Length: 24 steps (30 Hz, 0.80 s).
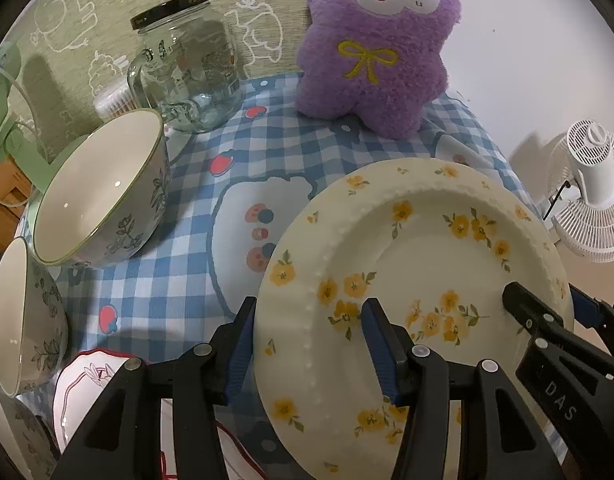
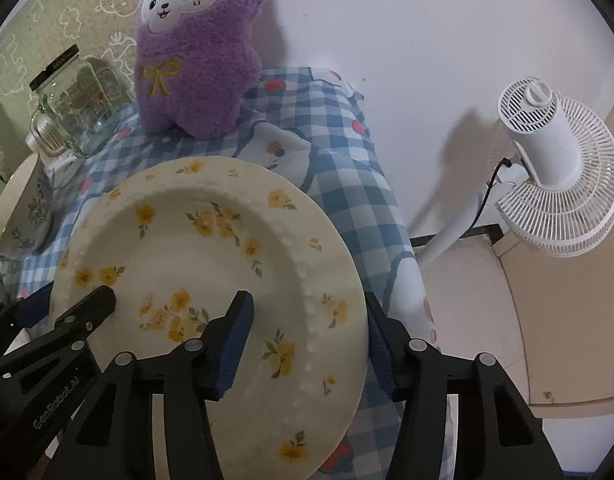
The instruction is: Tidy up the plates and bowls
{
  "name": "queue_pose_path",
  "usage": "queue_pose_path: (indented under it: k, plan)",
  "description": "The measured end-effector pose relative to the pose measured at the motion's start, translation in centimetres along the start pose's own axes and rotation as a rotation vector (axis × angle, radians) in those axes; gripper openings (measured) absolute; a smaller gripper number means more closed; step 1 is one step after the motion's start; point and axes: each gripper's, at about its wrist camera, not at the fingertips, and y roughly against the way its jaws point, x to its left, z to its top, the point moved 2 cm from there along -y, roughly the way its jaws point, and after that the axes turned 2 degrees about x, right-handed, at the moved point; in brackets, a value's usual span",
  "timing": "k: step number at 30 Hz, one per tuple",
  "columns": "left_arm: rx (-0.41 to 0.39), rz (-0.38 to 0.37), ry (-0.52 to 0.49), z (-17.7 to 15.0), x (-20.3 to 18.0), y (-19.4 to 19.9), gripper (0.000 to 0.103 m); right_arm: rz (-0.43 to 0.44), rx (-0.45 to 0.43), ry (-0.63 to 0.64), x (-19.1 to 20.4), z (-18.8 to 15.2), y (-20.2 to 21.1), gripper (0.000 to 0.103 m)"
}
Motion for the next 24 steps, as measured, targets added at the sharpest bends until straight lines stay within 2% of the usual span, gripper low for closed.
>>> queue_pose_path:
  k: [15, 20, 24]
  plan:
    - [0.016, 0.006, -0.027, -0.05, -0.32, -0.11, 0.055, 0.008, 0.043, 0.029, 0.10, 0.34, -0.35, 0.058]
    - [0.016, -0.004, -0.016, -0.06, 0.11, 0.10, 0.051, 0.006, 0.032, 0.027, -0.10, 0.26, 0.00, 0.053]
    - [0.022, -0.006, -0.021, -0.44, 0.14, 0.46, 0.050, 0.002, 0.034, 0.032, -0.14, 0.09, 0.36, 0.053]
